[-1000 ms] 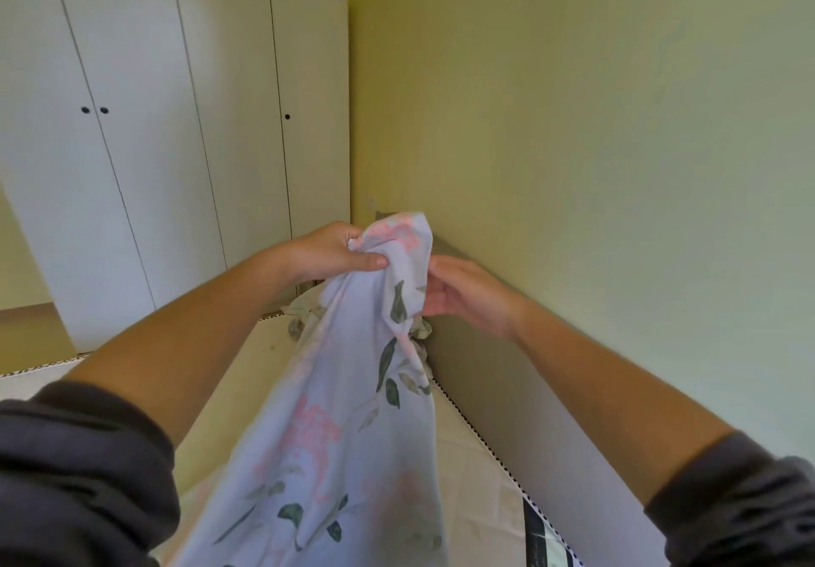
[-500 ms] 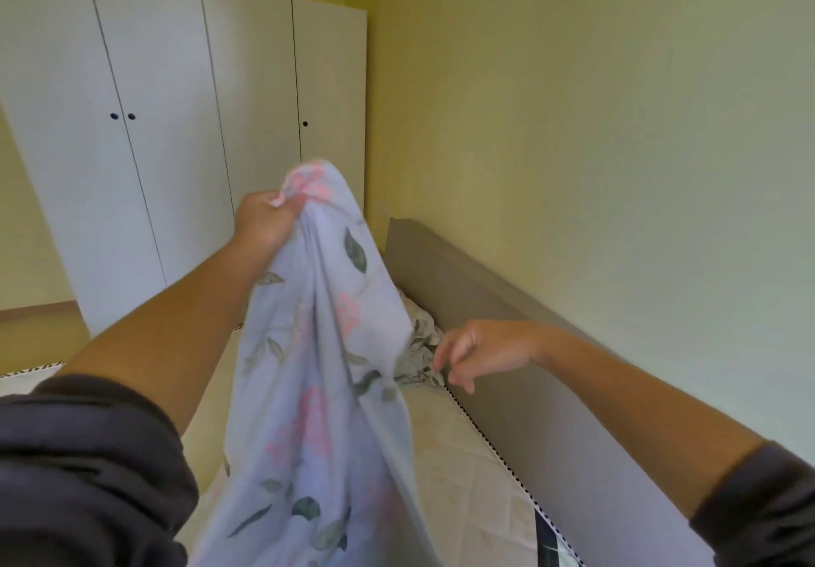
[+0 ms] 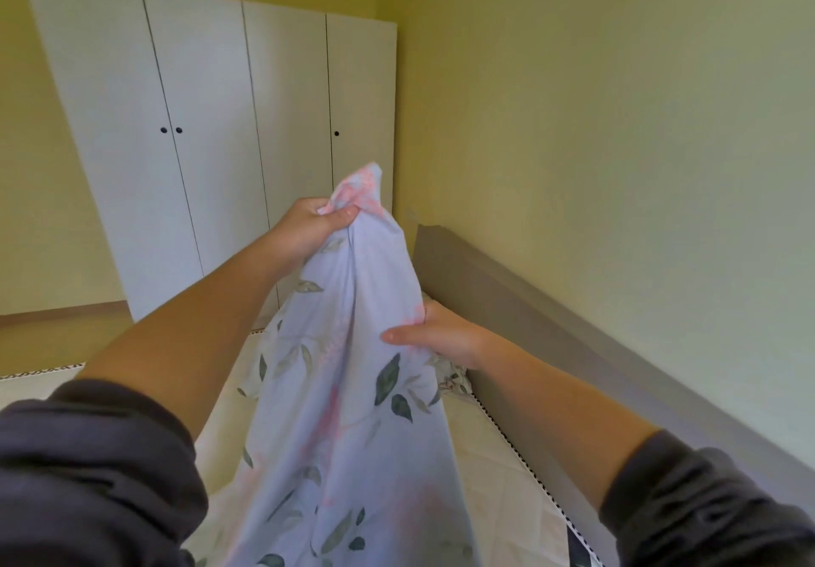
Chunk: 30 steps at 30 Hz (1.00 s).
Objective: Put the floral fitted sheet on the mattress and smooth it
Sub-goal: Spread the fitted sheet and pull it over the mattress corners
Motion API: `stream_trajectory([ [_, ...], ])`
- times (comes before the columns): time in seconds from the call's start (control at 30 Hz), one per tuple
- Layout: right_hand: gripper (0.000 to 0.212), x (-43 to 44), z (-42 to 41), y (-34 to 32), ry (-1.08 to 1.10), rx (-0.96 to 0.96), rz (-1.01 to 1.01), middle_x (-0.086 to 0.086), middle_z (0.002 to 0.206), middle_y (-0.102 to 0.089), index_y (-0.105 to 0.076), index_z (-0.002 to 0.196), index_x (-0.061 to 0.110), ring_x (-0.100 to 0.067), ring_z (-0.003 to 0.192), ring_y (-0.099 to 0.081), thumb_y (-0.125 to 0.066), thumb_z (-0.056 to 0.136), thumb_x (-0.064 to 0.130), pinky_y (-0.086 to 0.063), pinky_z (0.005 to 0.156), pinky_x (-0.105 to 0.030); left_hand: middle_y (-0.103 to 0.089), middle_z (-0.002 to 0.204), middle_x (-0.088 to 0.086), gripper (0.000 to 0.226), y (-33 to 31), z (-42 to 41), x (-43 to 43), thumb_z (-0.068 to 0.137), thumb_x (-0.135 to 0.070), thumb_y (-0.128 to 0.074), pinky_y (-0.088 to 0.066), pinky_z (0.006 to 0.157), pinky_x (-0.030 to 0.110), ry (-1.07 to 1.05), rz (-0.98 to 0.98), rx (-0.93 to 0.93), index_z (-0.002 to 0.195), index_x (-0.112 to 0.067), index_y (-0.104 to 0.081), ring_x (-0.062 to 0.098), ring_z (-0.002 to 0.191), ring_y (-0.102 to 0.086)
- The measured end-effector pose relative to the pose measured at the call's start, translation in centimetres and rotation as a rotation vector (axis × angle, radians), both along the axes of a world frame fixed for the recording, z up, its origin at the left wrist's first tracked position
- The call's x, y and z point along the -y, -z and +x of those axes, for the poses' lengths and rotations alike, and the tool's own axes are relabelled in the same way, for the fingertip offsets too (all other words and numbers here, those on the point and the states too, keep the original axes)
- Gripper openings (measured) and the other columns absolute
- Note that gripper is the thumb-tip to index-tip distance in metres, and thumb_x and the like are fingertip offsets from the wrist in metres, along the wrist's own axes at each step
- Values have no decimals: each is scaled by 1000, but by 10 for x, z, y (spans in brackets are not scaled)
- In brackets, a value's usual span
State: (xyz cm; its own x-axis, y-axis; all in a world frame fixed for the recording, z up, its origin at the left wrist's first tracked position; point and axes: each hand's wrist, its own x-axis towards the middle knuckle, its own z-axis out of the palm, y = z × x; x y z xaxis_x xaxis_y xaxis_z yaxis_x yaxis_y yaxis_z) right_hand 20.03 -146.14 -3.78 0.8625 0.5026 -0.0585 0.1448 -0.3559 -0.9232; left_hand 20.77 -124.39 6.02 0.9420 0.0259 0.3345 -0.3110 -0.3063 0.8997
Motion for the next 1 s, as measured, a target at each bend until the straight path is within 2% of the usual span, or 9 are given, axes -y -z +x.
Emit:
stream_trajectory([
  [0.2,31,9,-9,-31,-116,-189,535,-15,104,-70,-61,109,-3,-22,90,-69,-62,81,10,-55,88,-37,-68,86,9,24,15,-7,-29,91,-32,-63,-46,74,32,-52,63,-72,89,-10,-70,23,79,-62],
  [0.27,32,13,-15,-33,-207,-284,502,-7,99,-72,-60,111,2,-18,88,-70,-58,80,10,-56,82,-32,-63,87,12,31,18,-7,-33,91,-32,-62,-43,74,33,-84,46,-69,95,-1,-68,23,81,-58],
  [0.4,28,28,-27,17,-481,-296,-422,16,106,-70,-63,110,23,-14,109,-62,-68,83,17,-47,95,-27,-60,85,8,21,12,-5,-44,90,-33,-63,-42,69,30,-322,-86,38,85,-12,-64,20,78,-53],
  [0.5,47,61,-17,41,-379,-243,-1035,-1,129,-60,-59,126,12,-23,124,-51,-71,84,29,-39,108,-36,-57,78,8,28,10,-3,-61,91,-34,-58,-39,63,28,-596,-70,58,71,-14,-58,21,77,-51],
  [0.57,48,92,-9,37,-334,-223,-1331,-8,120,-58,-60,127,7,-22,112,-53,-67,87,33,-41,106,-36,-60,83,16,34,17,-3,-75,94,-34,-52,-45,70,31,-795,-35,21,72,-9,-59,28,86,-58],
  [0.63,45,122,-5,24,-256,-165,-1441,-11,120,-60,-63,123,7,-22,105,-56,-67,87,35,-44,96,-32,-63,104,26,39,27,-7,-85,95,-34,-49,-46,84,40,-911,21,-19,93,2,-64,38,100,-60],
  [0.77,31,148,1,-18,97,91,-924,-11,101,-68,-70,103,3,-20,93,-59,-72,82,25,-42,77,-29,-58,110,28,42,34,-6,-56,99,-31,-41,-42,83,39,-724,98,-44,108,6,-59,41,105,-56],
  [0.9,11,119,1,-66,172,203,-319,-6,99,-72,-72,95,14,-18,93,-65,-62,89,13,-47,87,-34,-63,111,14,37,27,-8,21,101,-35,-41,-49,91,34,-210,-80,-69,116,-7,-61,29,107,-59],
  [1.0,21,95,-4,-89,159,138,71,-3,92,-73,-72,88,18,-16,86,-67,-54,94,9,-52,77,-30,-65,98,-8,16,25,-24,72,96,-37,-52,-48,73,15,138,-25,-71,103,-27,-63,14,99,-60],
])
